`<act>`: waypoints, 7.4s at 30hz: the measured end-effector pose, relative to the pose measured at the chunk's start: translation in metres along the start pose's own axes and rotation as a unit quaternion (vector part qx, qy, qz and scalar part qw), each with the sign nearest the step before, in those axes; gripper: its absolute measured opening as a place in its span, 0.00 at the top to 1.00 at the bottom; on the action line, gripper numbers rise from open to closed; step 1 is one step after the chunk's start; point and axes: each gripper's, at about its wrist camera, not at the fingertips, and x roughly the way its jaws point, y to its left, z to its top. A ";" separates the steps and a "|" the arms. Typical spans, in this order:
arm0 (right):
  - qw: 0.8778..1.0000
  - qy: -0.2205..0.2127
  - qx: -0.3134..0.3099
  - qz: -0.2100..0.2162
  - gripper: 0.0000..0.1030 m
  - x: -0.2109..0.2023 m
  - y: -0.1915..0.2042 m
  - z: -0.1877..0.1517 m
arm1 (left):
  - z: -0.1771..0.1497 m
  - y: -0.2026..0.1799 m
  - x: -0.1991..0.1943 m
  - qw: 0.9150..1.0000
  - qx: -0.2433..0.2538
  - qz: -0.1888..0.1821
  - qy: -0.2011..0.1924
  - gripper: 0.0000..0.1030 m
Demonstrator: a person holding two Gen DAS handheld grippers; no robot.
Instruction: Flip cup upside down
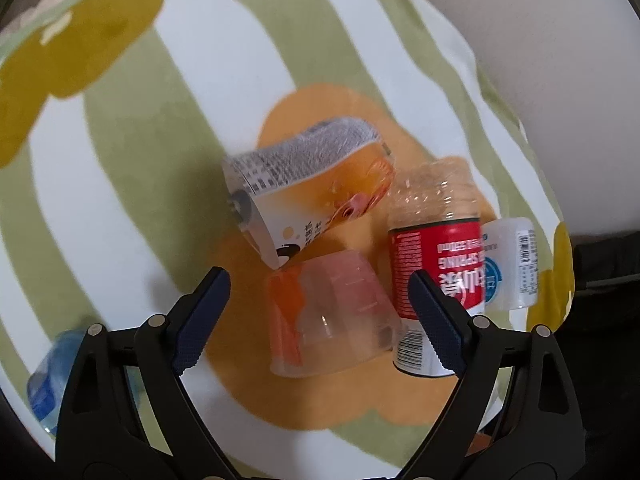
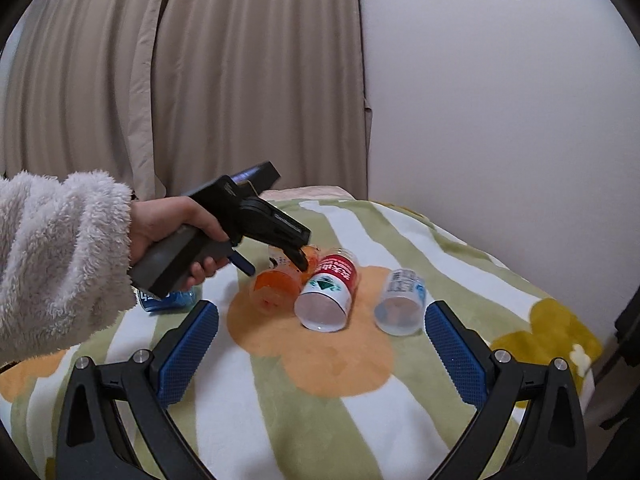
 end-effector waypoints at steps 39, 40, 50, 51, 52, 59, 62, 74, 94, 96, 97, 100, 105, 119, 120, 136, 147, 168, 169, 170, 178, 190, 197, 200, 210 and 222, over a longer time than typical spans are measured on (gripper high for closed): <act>0.998 0.024 0.029 0.042 0.00 -0.049 0.020 -0.001 | -0.190 0.012 -0.054 0.996 -0.001 -0.068 0.051 0.35; 0.999 0.024 0.027 0.040 0.00 -0.051 0.021 -0.001 | -0.190 0.011 -0.049 0.996 -0.003 -0.069 0.054 0.35; 0.999 0.022 0.022 0.021 0.00 -0.062 0.018 0.001 | -0.192 0.015 -0.035 0.996 -0.017 -0.055 0.064 0.34; 0.999 0.022 0.024 0.021 0.00 -0.063 0.018 0.001 | -0.192 0.016 -0.036 0.996 -0.019 -0.053 0.063 0.29; 0.999 0.022 0.025 0.020 0.00 -0.063 0.017 0.001 | -0.192 0.017 -0.037 0.997 -0.019 -0.048 0.063 0.23; 0.999 0.022 0.028 0.022 0.00 -0.065 0.016 0.003 | -0.193 0.023 -0.049 0.997 -0.024 -0.049 0.050 0.00; 0.998 0.025 0.035 0.036 0.00 -0.064 0.015 0.008 | -0.195 0.024 -0.061 0.998 -0.020 -0.048 0.039 0.00; 0.902 0.359 0.050 0.236 0.00 0.085 0.031 0.072 | -0.275 0.032 -0.184 0.984 0.051 0.041 -0.165 0.00; 0.772 0.597 0.123 0.178 0.30 0.210 0.070 -0.018 | -0.328 0.072 -0.199 0.976 0.035 0.036 -0.214 0.00; 0.768 0.604 0.122 0.173 0.37 0.212 0.070 -0.022 | -0.328 0.072 -0.200 0.976 0.034 0.031 -0.215 0.00; 0.766 0.607 0.124 0.173 0.39 0.212 0.069 -0.024 | -0.328 0.073 -0.201 0.976 0.032 0.029 -0.216 0.00; 0.765 0.604 0.132 0.180 0.43 0.211 0.068 -0.026 | -0.327 0.075 -0.205 0.975 0.028 0.025 -0.220 0.00; 0.857 0.454 0.130 0.206 0.43 0.169 0.052 0.028 | -0.335 0.076 -0.212 0.969 0.023 0.027 -0.244 0.00; 0.986 0.059 -0.047 0.151 0.43 0.042 0.085 -0.064 | -0.355 0.068 -0.194 0.953 0.012 0.067 -0.297 0.00; 0.985 0.059 -0.045 0.153 0.43 0.045 0.084 -0.066 | -0.355 0.065 -0.194 0.952 0.015 0.072 -0.297 0.00; 0.983 0.081 -0.079 0.142 0.43 0.027 0.083 -0.097 | -0.353 0.050 -0.183 0.953 0.035 0.088 -0.287 0.00; 0.984 0.080 -0.055 0.146 0.01 0.019 0.080 -0.100 | -0.359 0.037 -0.187 0.950 0.043 0.102 -0.293 0.00; 0.997 0.024 -0.033 0.058 0.01 -0.107 0.062 0.012 | -0.385 -0.021 -0.294 0.893 0.095 0.131 -0.419 0.00; 0.998 0.002 -0.019 0.051 0.01 -0.123 0.058 0.025 | -0.385 -0.026 -0.303 0.886 0.101 0.135 -0.432 0.00; 0.999 -0.018 -0.008 0.045 0.01 -0.137 0.054 0.038 | -0.387 -0.033 -0.313 0.877 0.108 0.142 -0.447 0.00; 0.992 -0.111 0.019 -0.053 0.01 -0.222 0.033 0.096 | -0.409 -0.074 -0.373 0.831 0.119 0.155 -0.521 0.00; 0.986 -0.095 0.007 -0.138 0.01 -0.247 0.029 0.072 | -0.438 -0.085 -0.369 0.825 0.109 0.122 -0.541 0.00; 0.985 -0.100 0.014 -0.139 0.01 -0.257 0.030 0.070 | -0.444 -0.088 -0.370 0.821 0.109 0.120 -0.547 0.00; 0.986 -0.099 0.017 -0.137 0.01 -0.258 0.030 0.070 | -0.444 -0.088 -0.370 0.821 0.109 0.119 -0.547 0.00; 0.986 -0.099 0.022 -0.133 0.01 -0.259 0.031 0.068 | -0.451 -0.089 -0.370 0.819 0.106 0.115 -0.553 0.00; 0.985 -0.102 0.021 -0.136 0.01 -0.259 0.033 0.067 | -0.452 -0.091 -0.367 0.819 0.112 0.116 -0.550 0.00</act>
